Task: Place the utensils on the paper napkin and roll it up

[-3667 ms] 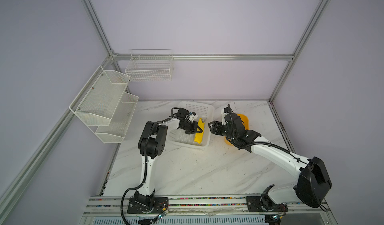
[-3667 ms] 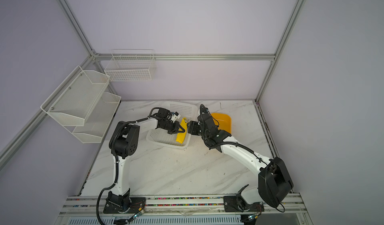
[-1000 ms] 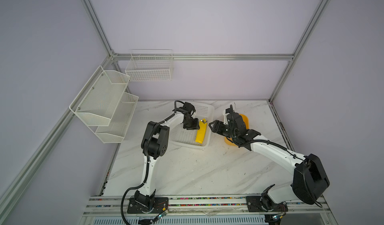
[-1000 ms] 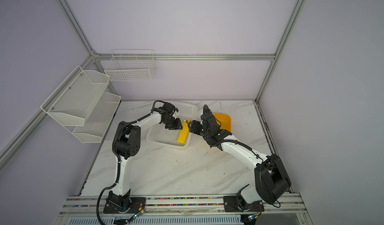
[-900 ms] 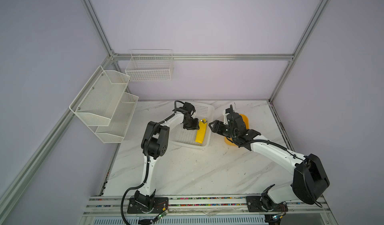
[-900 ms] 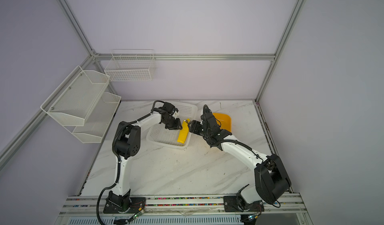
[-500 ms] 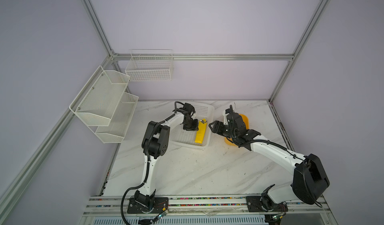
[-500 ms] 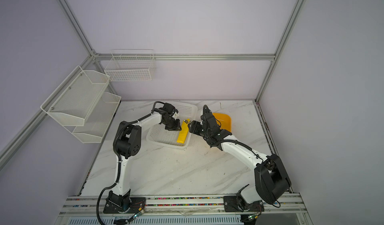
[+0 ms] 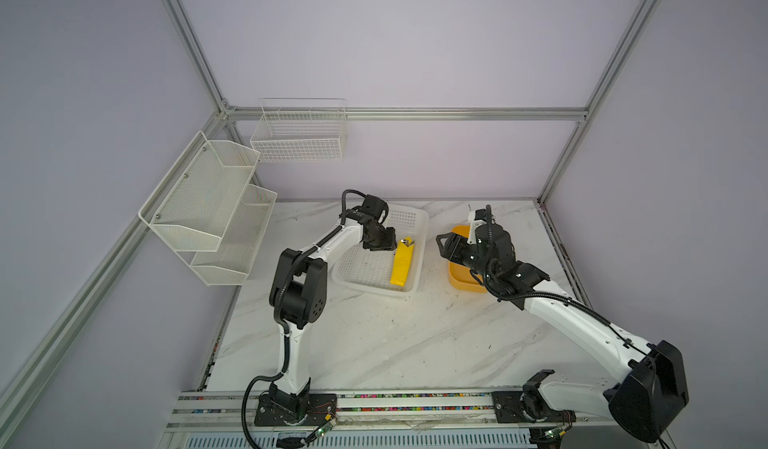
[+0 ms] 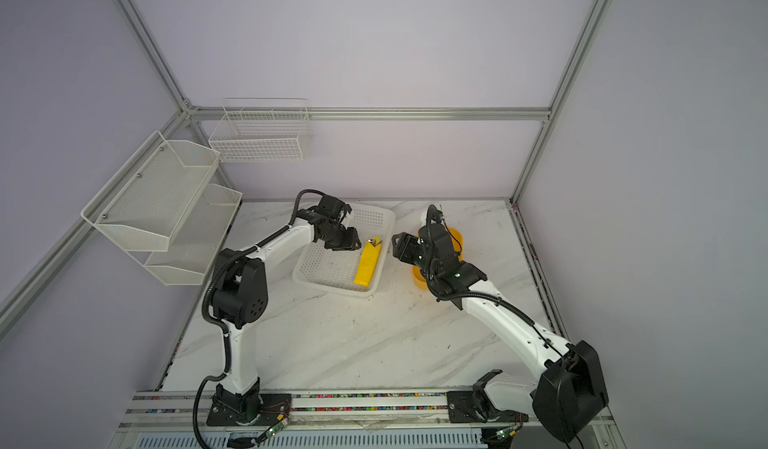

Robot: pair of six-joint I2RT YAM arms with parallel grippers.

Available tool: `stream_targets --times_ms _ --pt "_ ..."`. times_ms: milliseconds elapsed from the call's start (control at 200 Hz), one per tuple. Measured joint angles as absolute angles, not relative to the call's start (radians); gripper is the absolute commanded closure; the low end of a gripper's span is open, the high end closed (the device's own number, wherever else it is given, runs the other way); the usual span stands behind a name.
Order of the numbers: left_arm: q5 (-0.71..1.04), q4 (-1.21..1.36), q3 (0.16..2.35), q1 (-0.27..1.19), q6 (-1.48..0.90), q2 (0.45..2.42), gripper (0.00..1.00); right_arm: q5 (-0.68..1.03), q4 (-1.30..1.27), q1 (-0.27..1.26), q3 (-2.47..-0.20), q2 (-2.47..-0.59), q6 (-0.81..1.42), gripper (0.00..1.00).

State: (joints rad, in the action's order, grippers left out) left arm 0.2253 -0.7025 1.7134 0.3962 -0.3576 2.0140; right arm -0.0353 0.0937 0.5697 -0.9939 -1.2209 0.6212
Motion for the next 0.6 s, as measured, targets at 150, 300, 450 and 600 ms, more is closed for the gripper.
stream_targets --times_ms 150,300,450,600 --pt "0.161 -0.628 1.558 0.405 -0.366 1.794 0.60 -0.149 0.105 0.567 -0.947 -1.098 0.580 0.31" --pt "0.065 -0.545 1.369 0.418 -0.378 1.591 0.57 -0.298 0.107 0.567 -0.875 -0.966 0.515 0.25" --pt "-0.060 -0.488 1.200 0.418 -0.383 1.408 0.57 -0.442 0.099 0.567 -0.812 -0.875 0.430 0.23" --pt "-0.198 -0.439 1.065 0.416 -0.392 1.236 0.47 -0.537 0.063 0.565 -0.746 -0.834 0.330 0.14"
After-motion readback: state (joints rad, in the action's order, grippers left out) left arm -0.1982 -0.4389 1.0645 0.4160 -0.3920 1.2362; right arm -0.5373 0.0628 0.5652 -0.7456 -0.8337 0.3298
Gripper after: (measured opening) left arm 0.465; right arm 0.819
